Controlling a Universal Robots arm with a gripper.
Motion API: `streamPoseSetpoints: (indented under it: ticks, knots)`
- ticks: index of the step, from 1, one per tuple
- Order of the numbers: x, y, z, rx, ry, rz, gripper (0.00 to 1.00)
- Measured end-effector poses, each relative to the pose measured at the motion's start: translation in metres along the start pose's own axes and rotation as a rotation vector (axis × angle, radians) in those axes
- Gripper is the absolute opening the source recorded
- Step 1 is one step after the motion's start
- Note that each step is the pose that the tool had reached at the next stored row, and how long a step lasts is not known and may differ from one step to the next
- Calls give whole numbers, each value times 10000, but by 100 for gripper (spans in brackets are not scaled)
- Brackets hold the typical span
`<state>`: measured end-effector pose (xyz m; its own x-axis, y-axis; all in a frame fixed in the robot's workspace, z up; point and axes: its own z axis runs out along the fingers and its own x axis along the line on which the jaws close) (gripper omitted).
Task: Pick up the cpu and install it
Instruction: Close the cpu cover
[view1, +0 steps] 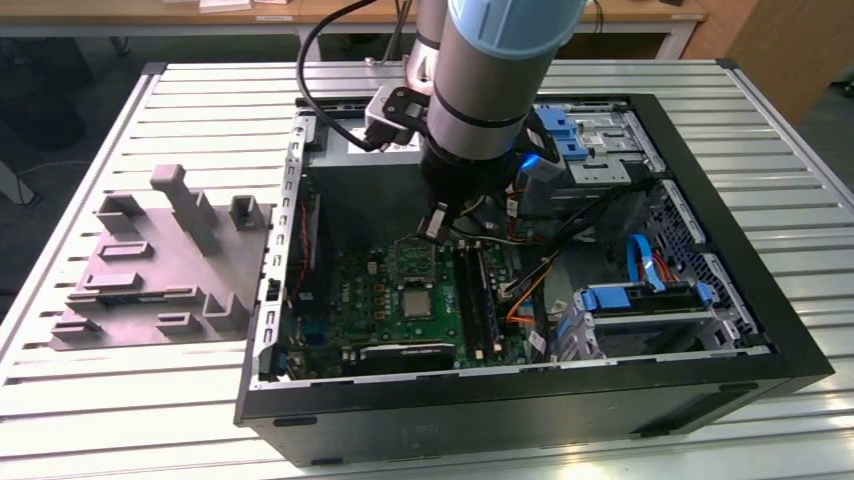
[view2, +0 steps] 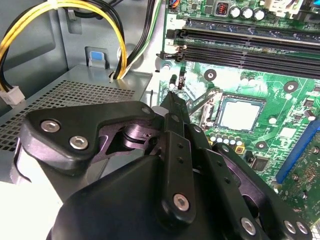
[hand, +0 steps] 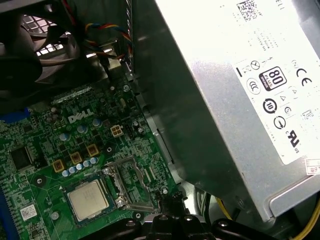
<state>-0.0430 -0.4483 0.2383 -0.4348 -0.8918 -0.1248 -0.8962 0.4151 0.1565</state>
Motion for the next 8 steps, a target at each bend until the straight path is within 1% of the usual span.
streamPoseSetpoints:
  ticks: [8]
  knots:
    - [-2, 2, -15, 0, -1, 0, 11]
